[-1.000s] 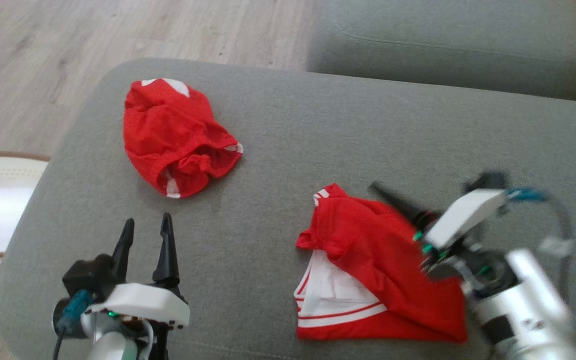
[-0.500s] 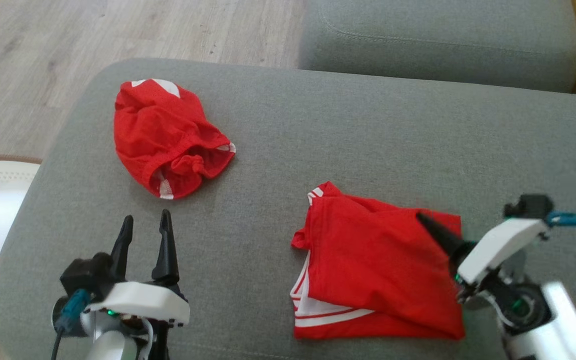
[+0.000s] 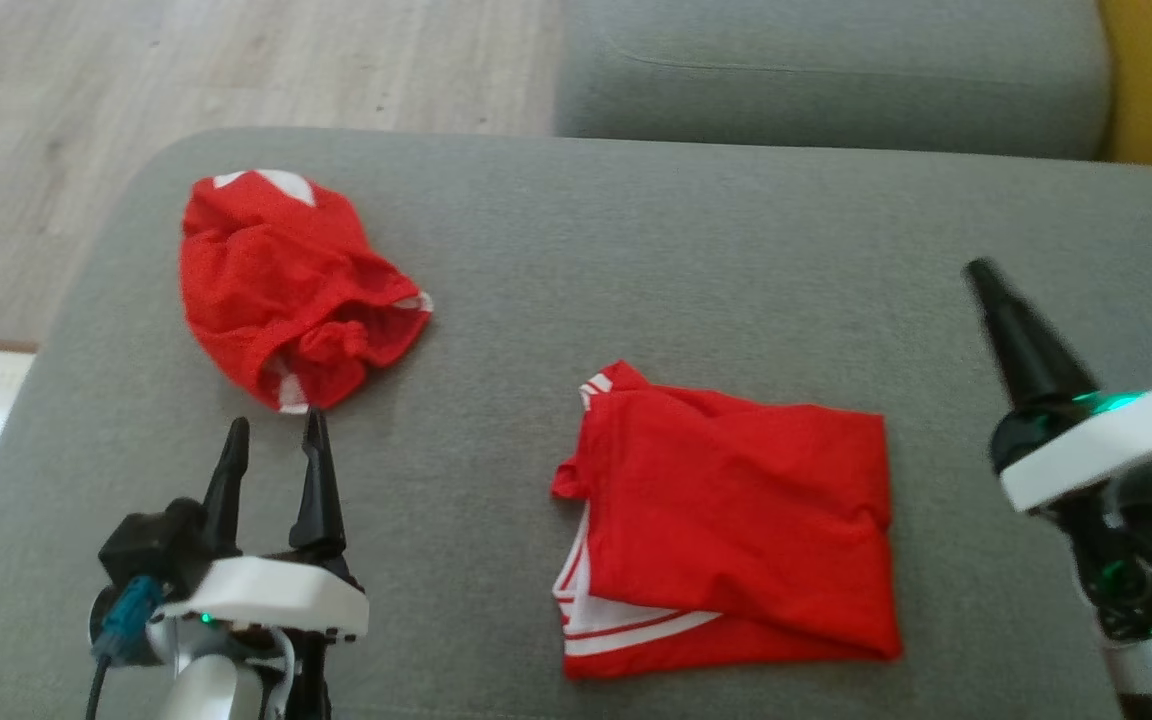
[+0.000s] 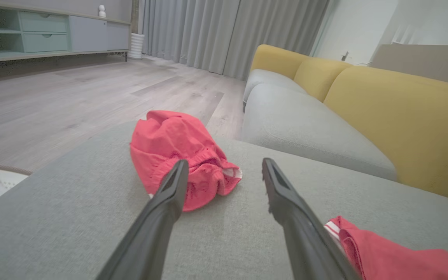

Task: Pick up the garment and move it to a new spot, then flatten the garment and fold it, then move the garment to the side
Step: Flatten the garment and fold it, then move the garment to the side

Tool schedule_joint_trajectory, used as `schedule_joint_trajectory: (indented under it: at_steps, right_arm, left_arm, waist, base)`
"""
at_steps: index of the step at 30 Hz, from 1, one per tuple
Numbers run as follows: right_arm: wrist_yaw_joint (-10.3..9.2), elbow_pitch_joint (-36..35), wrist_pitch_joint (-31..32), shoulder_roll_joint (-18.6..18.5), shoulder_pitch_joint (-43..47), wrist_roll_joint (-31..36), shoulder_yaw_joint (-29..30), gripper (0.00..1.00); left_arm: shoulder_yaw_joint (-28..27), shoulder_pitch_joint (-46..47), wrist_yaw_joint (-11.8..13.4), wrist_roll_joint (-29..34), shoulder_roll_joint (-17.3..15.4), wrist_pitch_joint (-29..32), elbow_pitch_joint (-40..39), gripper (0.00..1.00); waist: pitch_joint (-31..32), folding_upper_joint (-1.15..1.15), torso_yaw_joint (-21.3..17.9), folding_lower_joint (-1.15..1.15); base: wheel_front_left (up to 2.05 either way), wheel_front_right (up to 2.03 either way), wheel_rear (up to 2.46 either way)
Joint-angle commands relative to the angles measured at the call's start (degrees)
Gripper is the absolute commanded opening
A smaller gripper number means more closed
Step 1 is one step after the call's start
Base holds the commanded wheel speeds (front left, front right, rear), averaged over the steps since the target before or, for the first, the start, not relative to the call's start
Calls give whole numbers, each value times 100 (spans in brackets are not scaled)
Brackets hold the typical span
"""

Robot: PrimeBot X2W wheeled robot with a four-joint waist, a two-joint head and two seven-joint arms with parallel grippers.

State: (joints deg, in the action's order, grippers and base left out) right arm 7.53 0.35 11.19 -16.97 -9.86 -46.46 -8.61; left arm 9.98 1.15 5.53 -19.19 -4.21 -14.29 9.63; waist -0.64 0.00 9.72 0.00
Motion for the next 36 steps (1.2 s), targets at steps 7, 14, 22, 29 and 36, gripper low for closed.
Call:
schedule_joint_trajectory:
  at_steps: [7,14,22,29,36]
  right_arm:
    - [-4,-145,-1024,-414,126,676,104,20]
    - [-4,342,-1781,-493,299,1121,61,100]
    - [-4,708,-2396,-487,382,1617,-85,100]
    - [-4,948,-2535,-433,325,1810,-179,100]
    - [-4,1118,-2573,-431,248,1849,-307,100]
  left_arm:
    - [-355,142,-30,149,51,-71,-335,100]
    - [-507,145,-51,238,82,-71,-398,100]
    - [-667,79,-63,493,102,-71,-578,100]
    - [-766,-12,-55,701,116,-71,-688,100]
    - [-776,-29,-77,767,126,-71,-683,100]
  waist:
    - [-32,0,-418,0]
    - [-49,0,-713,0]
    - [-43,0,-893,0]
    - [-85,0,-971,0]
    - [-91,0,-943,0]
  base:
    - [0,0,0]
    - [0,0,0]
    - [0,0,0]
    - [0,0,0]
    - [0,0,0]
